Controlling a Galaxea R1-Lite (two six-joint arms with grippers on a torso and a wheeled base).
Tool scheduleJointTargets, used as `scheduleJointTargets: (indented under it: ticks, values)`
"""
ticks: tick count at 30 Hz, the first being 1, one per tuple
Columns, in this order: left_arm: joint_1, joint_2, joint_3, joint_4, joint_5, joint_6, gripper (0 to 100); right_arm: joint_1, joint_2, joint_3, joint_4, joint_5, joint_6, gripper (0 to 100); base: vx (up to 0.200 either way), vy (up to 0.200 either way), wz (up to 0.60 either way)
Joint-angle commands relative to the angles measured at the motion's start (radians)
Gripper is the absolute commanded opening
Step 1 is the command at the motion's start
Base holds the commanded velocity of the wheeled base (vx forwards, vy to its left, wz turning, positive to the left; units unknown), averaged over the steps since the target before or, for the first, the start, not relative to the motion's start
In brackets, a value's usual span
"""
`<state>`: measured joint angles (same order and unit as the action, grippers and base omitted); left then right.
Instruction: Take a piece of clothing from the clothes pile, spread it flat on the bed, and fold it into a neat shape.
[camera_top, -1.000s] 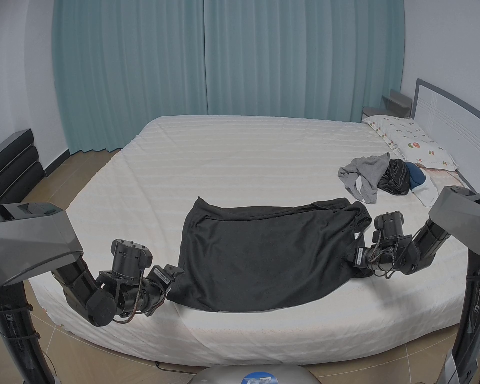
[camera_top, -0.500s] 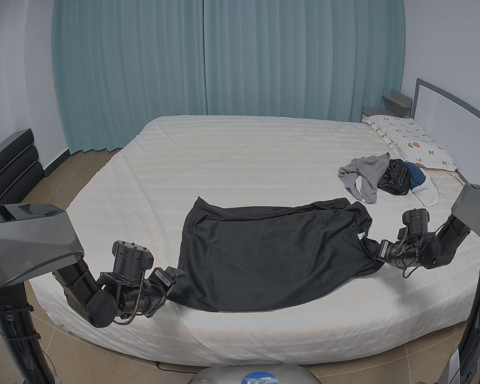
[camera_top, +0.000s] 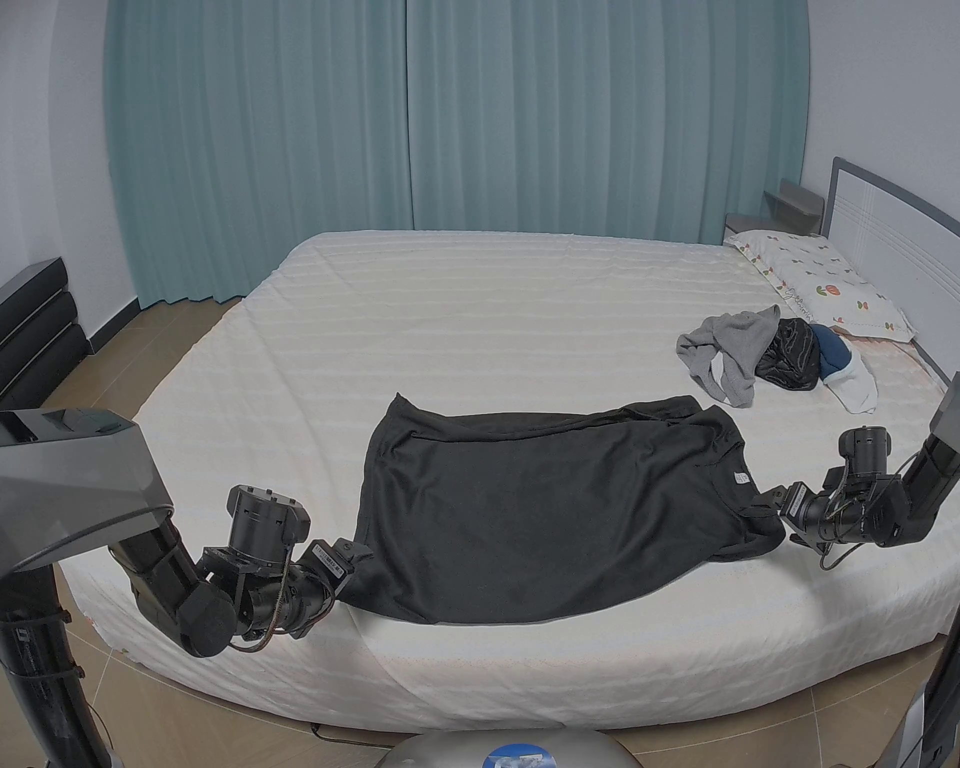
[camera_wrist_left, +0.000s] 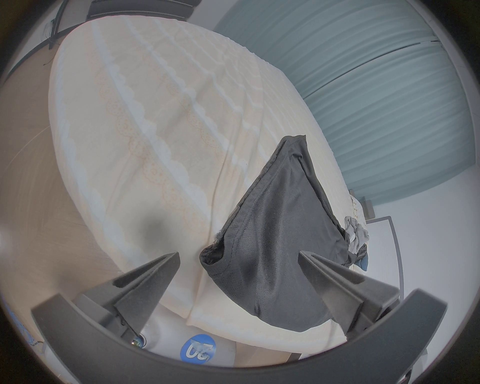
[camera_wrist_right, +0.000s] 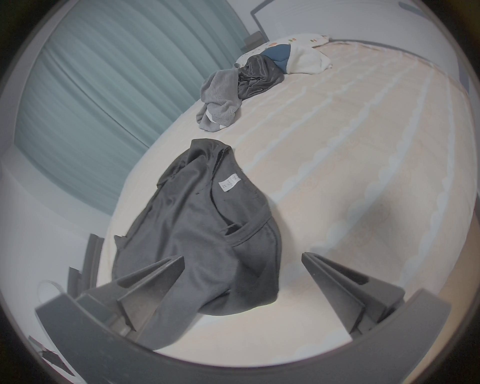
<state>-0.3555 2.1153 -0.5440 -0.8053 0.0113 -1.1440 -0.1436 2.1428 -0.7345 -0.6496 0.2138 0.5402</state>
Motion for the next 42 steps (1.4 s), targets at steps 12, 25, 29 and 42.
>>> scheduleJointTargets:
  ticks: [12, 25, 29, 42]
  values:
    - [-0.013, 0.072, -0.079, 0.008, 0.019, 0.090, 100, -0.025, -0.041, 0.047, -0.041, 0.035, 0.050, 100, 0.000, 0.000, 0.00]
    - [-0.010, 0.115, -0.143, 0.005, 0.090, 0.121, 0, -0.002, 0.046, 0.033, -0.039, 0.061, 0.040, 100, 0.000, 0.000, 0.00]
    - [0.006, 0.084, -0.145, -0.002, 0.102, 0.096, 0, 0.019, 0.080, 0.021, -0.042, 0.061, 0.040, 0, 0.000, 0.000, 0.00]
    - [0.064, 0.068, -0.212, -0.005, 0.110, 0.033, 0, 0.038, 0.109, -0.157, -0.033, 0.053, 0.078, 0, 0.000, 0.000, 0.00]
